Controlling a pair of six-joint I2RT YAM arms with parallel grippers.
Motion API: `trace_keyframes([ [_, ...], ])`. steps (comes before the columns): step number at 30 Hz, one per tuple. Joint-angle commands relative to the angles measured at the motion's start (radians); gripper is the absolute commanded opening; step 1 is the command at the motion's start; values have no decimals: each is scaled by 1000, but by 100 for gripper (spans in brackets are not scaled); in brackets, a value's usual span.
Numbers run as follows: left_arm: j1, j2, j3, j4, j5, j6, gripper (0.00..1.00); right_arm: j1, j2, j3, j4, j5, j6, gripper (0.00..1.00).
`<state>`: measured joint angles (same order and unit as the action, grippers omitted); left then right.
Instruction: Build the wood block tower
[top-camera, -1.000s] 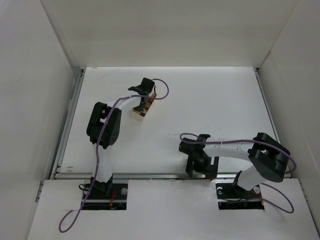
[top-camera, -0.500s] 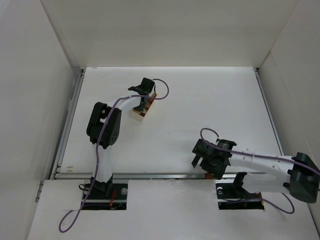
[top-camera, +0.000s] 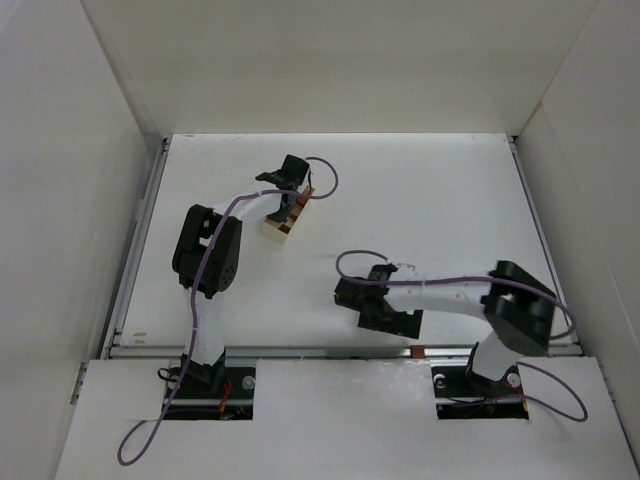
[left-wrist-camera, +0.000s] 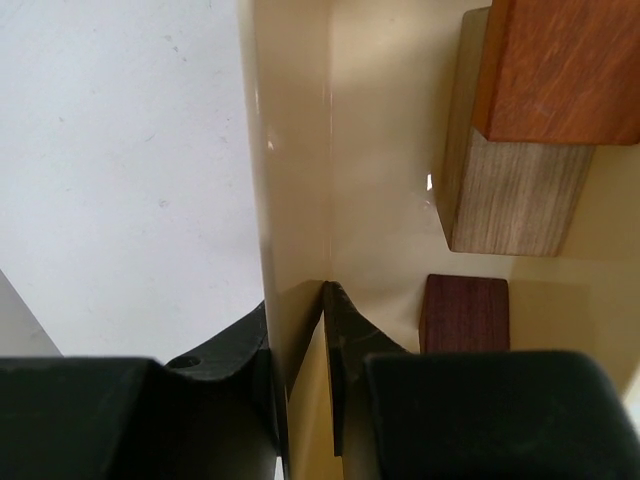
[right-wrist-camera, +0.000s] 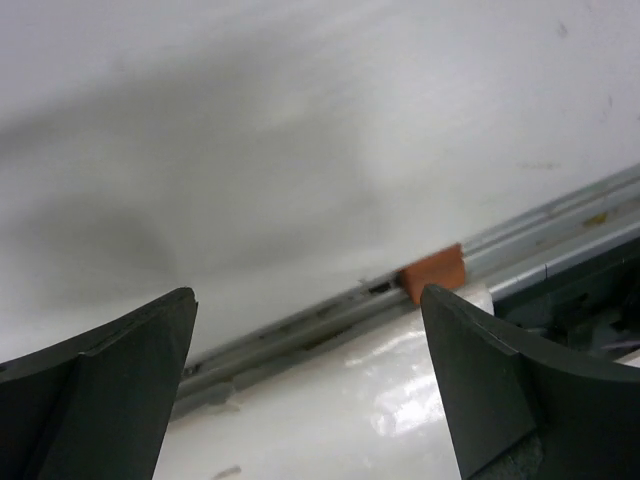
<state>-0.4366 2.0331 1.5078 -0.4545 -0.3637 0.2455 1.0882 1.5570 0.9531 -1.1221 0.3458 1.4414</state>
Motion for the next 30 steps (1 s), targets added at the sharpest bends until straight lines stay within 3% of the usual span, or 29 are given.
trace_keyframes([
  [1, 7, -79, 31, -19, 2, 3, 14, 79, 174, 123, -158, 177, -131, 99],
  [4, 7, -79, 20, -10, 2, 3, 14, 125, 218, 159, -174, 200, -197, 99],
  [12, 7, -79, 11, -10, 2, 3, 13, 114, -44, 30, -31, 133, -239, 99],
  [26, 7, -79, 11, -10, 22, 12, 13, 68, -520, -224, 78, -56, 83, 99],
  [30, 7, -79, 11, -10, 22, 21, 22, 59, -554, -212, 54, -7, 93, 99],
])
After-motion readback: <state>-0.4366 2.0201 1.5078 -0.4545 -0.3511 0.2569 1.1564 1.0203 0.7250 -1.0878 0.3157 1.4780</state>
